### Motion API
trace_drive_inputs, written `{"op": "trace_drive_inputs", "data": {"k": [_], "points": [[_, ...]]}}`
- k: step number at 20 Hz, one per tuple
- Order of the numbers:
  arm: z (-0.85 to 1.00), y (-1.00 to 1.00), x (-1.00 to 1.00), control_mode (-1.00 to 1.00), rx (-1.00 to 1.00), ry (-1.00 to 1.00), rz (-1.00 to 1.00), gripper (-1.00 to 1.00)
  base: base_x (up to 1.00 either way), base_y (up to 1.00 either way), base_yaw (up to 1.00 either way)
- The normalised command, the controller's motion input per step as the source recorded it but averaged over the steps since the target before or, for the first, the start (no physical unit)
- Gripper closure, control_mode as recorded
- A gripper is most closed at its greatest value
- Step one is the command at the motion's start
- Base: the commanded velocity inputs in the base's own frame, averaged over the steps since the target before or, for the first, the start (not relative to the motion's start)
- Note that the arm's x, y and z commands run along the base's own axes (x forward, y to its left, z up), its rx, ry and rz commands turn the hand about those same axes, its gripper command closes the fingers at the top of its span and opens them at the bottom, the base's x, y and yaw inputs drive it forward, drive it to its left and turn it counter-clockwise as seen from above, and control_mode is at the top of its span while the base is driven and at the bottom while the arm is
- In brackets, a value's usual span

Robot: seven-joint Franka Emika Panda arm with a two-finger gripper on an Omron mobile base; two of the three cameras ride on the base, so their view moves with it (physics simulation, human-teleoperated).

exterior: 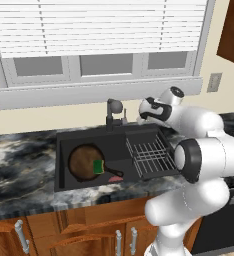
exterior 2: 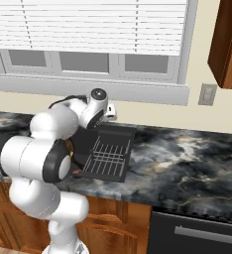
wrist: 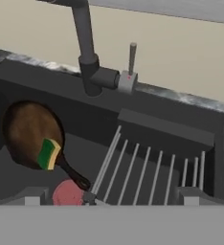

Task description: Pick the pan and sponge and place them into the sink. Then turn on the water.

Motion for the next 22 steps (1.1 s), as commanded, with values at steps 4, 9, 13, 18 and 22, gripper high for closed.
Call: {"op": "trace_drive_inputs", "data": {"k": [4,9,13,18,22], "points": [[-0.16,0.00,0.37,-1.00,0.00,-0.04,0.00,-1.00,0.00,0.00,0.00],[0.00,0.00,0.43,-1.00,0.00,0.00,0.00,-1.00,0.00,0.00,0.00],[0.00,0.00,0.40,-1.00,0.05,0.00,0.00,-1.00,0.00,0.00,0.00],[0.00,0.00,0.38,-1.00,0.09,0.00,0.00,-1.00,0.00,0.00,0.00],[-0.04,0.02,0.30,-1.00,0.09,0.00,0.00,-1.00,0.00,0.00,0.00]]}}
